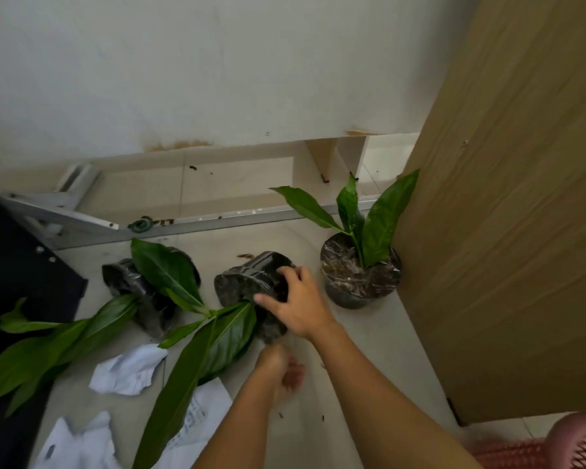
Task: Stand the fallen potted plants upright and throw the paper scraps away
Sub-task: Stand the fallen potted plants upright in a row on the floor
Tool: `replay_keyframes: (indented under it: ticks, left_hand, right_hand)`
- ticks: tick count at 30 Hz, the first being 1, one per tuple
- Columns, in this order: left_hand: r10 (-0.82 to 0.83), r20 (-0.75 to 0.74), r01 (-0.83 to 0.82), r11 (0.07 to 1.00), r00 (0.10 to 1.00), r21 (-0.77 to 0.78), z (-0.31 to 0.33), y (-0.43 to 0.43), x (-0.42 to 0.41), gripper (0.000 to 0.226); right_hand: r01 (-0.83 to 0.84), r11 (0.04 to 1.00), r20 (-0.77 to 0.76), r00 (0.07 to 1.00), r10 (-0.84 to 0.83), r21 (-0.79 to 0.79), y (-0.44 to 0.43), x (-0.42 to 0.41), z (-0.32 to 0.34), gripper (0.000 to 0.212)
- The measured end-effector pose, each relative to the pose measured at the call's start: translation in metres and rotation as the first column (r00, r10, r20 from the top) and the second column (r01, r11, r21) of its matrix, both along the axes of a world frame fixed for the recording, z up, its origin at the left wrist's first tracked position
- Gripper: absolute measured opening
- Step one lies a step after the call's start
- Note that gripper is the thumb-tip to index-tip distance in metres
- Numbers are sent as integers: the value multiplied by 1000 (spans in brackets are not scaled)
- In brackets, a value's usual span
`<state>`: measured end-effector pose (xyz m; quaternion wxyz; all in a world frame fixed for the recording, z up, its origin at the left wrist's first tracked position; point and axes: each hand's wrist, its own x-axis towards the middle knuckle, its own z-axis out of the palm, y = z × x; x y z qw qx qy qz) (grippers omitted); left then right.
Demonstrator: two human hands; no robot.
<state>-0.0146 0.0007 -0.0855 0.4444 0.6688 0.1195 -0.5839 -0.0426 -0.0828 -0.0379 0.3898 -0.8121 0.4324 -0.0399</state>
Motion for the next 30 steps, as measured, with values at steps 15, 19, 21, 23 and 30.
replay_keyframes:
  ticks: [15, 19, 21, 23, 30]
  left_hand:
    - [156, 357, -128, 987, 921, -101, 7, -3, 38, 47]
    - [99, 437, -56, 992, 894, -109, 14, -13, 59, 31]
    - [75, 440, -32, 994, 895, -106, 16, -19, 71, 26]
    - [70, 446, -33, 995, 892, -89, 14, -23, 80, 31]
    - [117, 457, -76, 991, 882, -107, 13, -29, 93, 28]
  right_hand:
    - [453, 763, 176, 796, -579, 461, -19, 11, -17, 17]
    - [469, 609, 145, 705, -694, 639, -18, 12, -16, 14]
    - [440, 570, 148, 687, -711, 694, -18, 16, -17, 11]
    - [431, 562, 152, 683, -714, 706, -19, 20, -19, 14]
    - [392, 544, 166, 679, -715, 742, -20, 33, -23, 27]
